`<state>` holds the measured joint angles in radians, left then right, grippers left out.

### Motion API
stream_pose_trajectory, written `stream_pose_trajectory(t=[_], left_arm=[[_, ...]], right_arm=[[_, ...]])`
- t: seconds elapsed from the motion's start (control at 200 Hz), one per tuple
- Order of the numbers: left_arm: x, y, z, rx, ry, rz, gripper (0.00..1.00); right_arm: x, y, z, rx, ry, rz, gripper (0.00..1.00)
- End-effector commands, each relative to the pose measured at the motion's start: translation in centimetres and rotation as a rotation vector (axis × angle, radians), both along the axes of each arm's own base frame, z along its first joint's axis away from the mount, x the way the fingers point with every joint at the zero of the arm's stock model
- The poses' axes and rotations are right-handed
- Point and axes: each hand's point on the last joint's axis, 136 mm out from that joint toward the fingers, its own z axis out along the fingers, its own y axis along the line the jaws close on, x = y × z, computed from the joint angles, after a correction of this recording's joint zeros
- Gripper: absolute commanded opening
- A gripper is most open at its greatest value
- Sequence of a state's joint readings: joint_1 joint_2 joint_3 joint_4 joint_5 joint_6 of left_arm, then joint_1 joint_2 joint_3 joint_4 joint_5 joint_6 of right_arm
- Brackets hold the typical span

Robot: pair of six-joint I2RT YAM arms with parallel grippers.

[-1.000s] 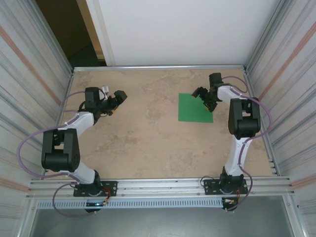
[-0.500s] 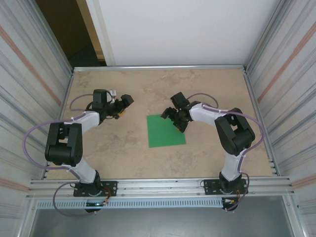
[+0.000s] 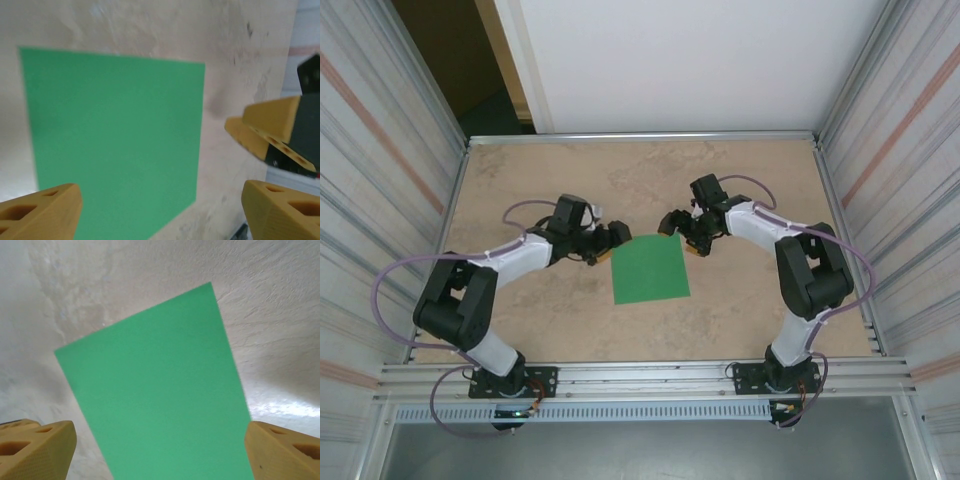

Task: Fold a paper plane with a square sheet of paper (pick it up from the middle)
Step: First fold in half a square sheet of paper at the center of the table.

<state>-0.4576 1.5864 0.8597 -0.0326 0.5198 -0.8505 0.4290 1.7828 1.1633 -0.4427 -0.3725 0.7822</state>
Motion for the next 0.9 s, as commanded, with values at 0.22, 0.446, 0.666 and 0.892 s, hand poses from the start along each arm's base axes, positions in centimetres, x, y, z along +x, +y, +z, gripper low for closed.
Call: stream_pose_trajectory(t=[0.22, 0.446, 0.666, 0.892], left_arm=[[-0.8, -2.3, -2.4, 0.018, 0.131, -0.151, 0.81], [0.0, -1.2, -4.7, 0.131, 0.156, -0.174, 0.83], [1.9, -1.2, -5.9, 0.201, 0.125, -0.234, 0.83], [3.9, -2.3, -3.8, 0.184, 0.043, -0.266, 0.83]], right_arm=[[-1.4, 0.3, -1.0, 0.005, 0.037, 0.137, 0.82], [-1.3, 0.1, -0.6, 0.006, 0.000, 0.108, 0.82], [-1.4, 0.2, -0.7, 0.001, -0.008, 0.117, 0.79], [-1.6, 0.7, -1.2, -0.025, -0.010, 0.132, 0.70]])
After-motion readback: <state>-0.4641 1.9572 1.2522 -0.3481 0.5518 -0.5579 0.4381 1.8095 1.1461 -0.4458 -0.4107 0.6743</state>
